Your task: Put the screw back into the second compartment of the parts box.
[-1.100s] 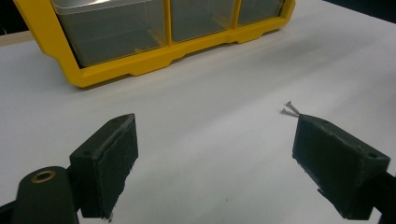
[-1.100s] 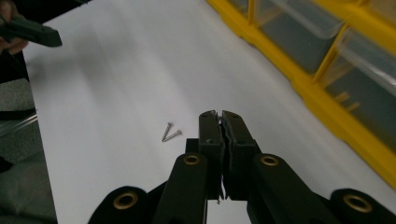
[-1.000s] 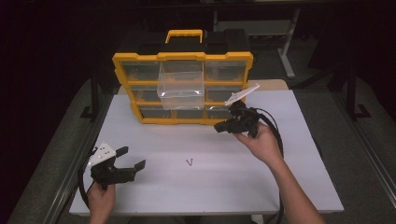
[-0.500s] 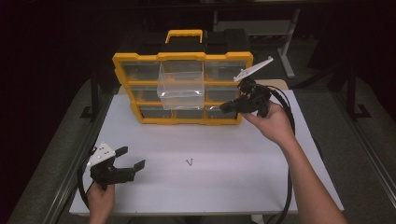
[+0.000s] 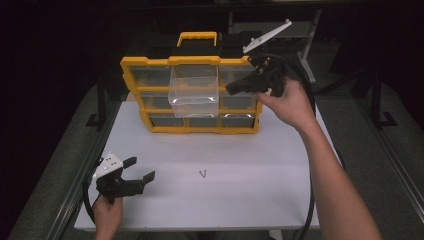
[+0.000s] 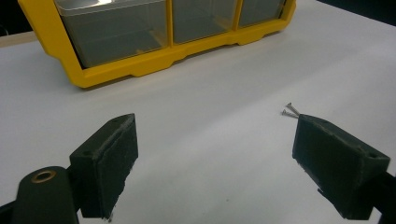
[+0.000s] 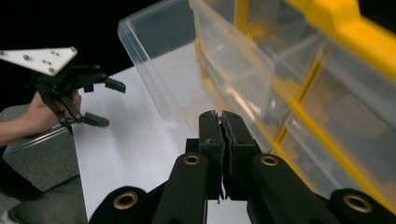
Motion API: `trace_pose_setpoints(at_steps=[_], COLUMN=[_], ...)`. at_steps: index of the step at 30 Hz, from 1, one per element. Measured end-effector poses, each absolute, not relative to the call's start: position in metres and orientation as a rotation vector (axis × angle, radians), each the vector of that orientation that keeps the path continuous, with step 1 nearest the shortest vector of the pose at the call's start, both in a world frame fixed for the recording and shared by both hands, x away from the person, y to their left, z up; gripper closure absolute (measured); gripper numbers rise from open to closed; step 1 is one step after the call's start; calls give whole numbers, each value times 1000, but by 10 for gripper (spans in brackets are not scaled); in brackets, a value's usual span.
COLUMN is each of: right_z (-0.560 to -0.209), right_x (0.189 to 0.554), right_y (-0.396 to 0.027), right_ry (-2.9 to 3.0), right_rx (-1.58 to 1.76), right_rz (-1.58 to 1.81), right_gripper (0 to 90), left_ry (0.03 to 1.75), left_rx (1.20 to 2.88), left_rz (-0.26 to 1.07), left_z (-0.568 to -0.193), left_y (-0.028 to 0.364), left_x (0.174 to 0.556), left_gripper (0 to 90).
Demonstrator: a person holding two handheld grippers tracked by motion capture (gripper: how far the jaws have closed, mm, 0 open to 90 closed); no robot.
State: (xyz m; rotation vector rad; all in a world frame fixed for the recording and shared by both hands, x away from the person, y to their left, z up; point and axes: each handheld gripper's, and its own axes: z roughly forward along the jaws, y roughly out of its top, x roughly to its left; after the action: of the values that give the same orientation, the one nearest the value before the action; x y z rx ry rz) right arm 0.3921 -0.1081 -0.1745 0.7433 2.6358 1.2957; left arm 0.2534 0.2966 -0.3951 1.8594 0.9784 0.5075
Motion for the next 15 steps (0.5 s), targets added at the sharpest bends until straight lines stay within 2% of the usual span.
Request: trace_pose_setpoints(at_steps=[6, 15], right_z=[-159, -162], right_x=[395, 403], right_y=[-90, -59], right_ry=[2646, 2695], right_rx=[723, 694], right_rz=[1305, 1278], right_gripper=[869, 868], left_ry=[975, 980], left_rx=[1873, 1863], left_rz=[508, 509], left_z=[-395, -394], left_y=[298, 299], left_x=[253, 253], left_gripper=[139, 139])
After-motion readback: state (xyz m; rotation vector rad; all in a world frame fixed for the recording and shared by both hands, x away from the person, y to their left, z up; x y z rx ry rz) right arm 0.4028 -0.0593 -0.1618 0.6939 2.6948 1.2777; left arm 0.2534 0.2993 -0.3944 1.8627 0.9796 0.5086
